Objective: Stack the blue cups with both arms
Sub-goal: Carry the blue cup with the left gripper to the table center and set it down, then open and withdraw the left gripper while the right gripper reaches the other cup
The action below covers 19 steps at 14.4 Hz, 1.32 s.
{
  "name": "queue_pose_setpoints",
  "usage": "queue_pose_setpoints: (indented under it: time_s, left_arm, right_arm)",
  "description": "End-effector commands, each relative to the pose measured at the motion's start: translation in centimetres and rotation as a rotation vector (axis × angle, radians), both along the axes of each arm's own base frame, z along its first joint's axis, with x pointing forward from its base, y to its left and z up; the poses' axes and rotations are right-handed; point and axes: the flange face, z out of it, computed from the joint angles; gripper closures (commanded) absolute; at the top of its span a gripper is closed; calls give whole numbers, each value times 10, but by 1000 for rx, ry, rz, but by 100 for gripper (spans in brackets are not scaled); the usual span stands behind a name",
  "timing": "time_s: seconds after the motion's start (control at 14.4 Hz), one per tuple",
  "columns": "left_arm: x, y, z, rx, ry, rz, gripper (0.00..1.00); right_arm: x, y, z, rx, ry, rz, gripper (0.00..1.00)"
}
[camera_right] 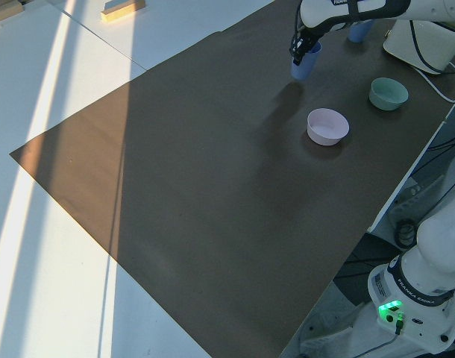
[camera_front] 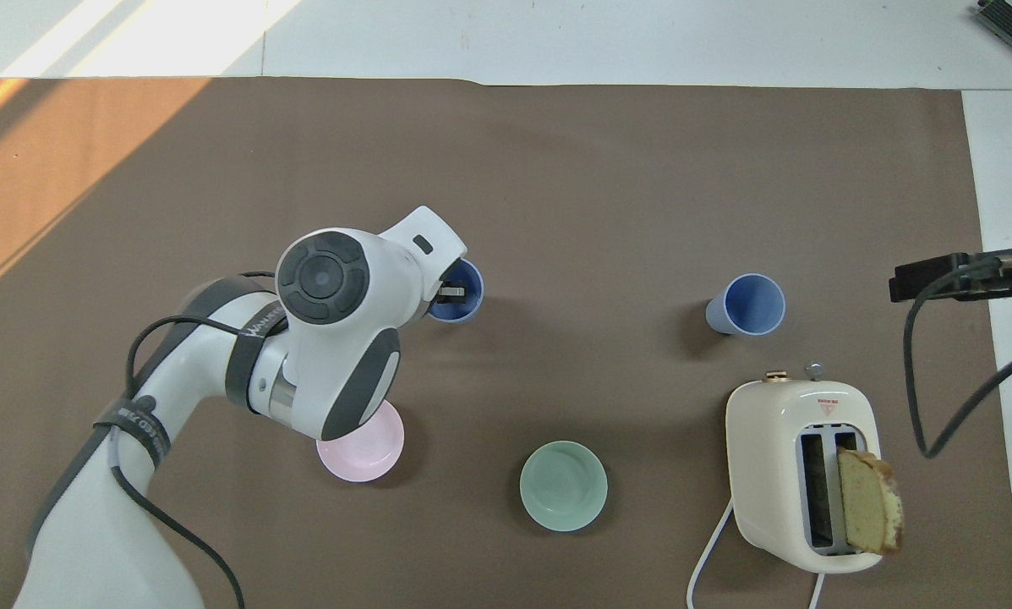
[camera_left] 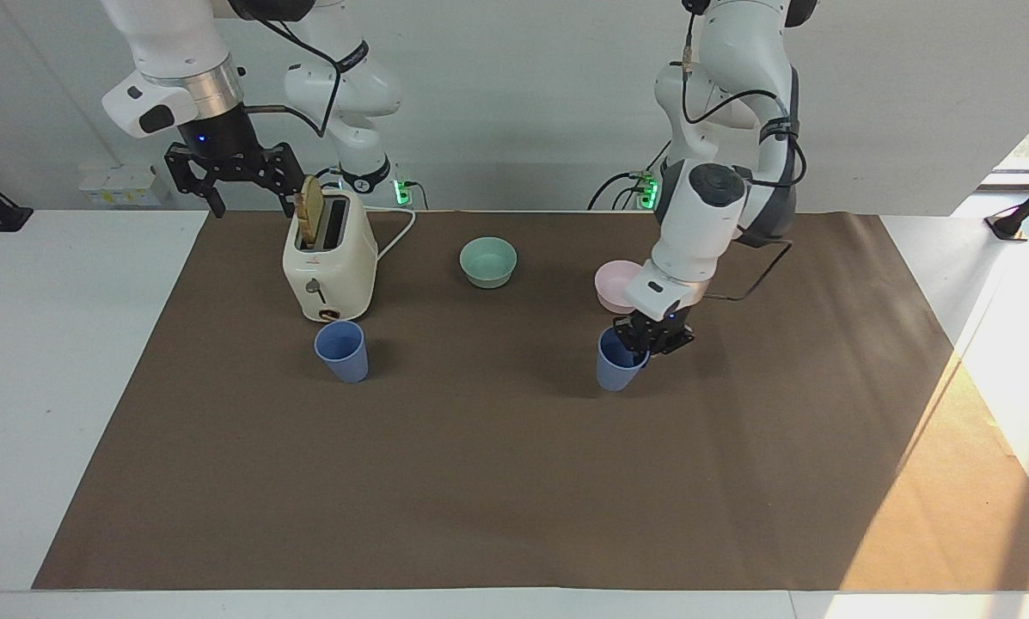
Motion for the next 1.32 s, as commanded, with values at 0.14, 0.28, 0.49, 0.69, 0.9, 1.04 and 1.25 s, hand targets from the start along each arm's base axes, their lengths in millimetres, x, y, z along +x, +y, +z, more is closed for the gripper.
queue_pose_setpoints:
  time_s: [0.14,0.28,0.49,0.69,0.9,1.04,1.25]
  left_arm:
    - [-7,-28,-23,-30,-33,41,66]
    - [-3,-21,-14,-33,-36,45,13]
    - [3,-9,10,-51,-58,60,0]
    - [12,26,53,-60,-54,103,0]
    - [12,81,117,-58,-48,128,0]
    - [16,127,144,-28,-22,81,0]
    - [24,200,167,15,24,10,0]
  right_arm:
    - [-4,1,2,1,-12,-11,0]
    - [-4,1,2,1,-12,-11,0]
    - [-5,1,2,1,-12,-11,0]
    - [-9,-4,-9,7,11,-26,0]
    - [-10,-14,-29,26,27,-51,0]
    - [-5,-6,-59,29,21,-36,0]
    - [3,-4,-113,30,55,-38,0]
